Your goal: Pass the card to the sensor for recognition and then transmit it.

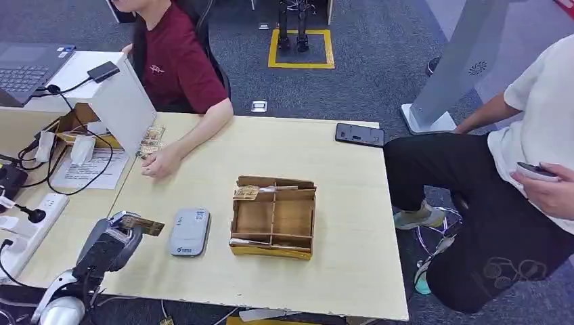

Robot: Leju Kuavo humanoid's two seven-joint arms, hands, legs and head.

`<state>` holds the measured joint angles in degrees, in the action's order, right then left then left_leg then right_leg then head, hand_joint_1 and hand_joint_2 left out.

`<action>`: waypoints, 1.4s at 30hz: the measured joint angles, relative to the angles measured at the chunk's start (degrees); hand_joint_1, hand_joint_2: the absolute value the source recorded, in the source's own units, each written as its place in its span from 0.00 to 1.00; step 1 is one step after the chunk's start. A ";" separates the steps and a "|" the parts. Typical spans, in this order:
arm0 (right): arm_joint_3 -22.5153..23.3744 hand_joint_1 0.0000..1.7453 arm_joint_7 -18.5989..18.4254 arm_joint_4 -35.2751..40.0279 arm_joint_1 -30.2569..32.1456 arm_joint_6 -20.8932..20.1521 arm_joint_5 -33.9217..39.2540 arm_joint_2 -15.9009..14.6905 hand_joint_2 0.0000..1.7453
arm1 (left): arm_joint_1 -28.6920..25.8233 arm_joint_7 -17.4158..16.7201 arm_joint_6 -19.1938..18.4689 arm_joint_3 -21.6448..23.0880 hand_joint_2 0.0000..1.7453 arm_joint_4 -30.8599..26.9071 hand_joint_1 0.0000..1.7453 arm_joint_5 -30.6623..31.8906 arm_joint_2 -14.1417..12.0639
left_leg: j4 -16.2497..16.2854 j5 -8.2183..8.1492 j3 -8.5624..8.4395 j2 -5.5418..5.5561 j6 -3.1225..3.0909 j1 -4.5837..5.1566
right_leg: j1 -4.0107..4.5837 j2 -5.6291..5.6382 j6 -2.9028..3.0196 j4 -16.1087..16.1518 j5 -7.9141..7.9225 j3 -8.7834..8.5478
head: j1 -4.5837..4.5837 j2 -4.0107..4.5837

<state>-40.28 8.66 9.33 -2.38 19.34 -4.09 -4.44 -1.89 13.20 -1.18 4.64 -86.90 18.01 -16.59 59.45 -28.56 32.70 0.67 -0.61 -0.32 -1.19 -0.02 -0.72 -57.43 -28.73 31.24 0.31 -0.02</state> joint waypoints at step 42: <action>0.04 0.00 -0.87 -0.09 0.14 -0.24 -0.96 0.59 0.00 | 8.27 -6.53 7.54 7.17 1.00 9.38 1.00 1.01 9.70 | 0.02 0.00 0.00 0.00 -0.01 0.01 | 0.00 0.01 0.03 0.00 0.04 0.00 | 0.04 0.02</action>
<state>-40.24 7.78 9.25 -2.23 19.10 -5.05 -3.85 6.37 6.67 6.36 11.80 -77.53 19.02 -6.88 59.48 -28.56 32.70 0.67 -0.62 -0.31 -1.19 0.00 -0.69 -57.42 -28.69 31.25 0.35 0.00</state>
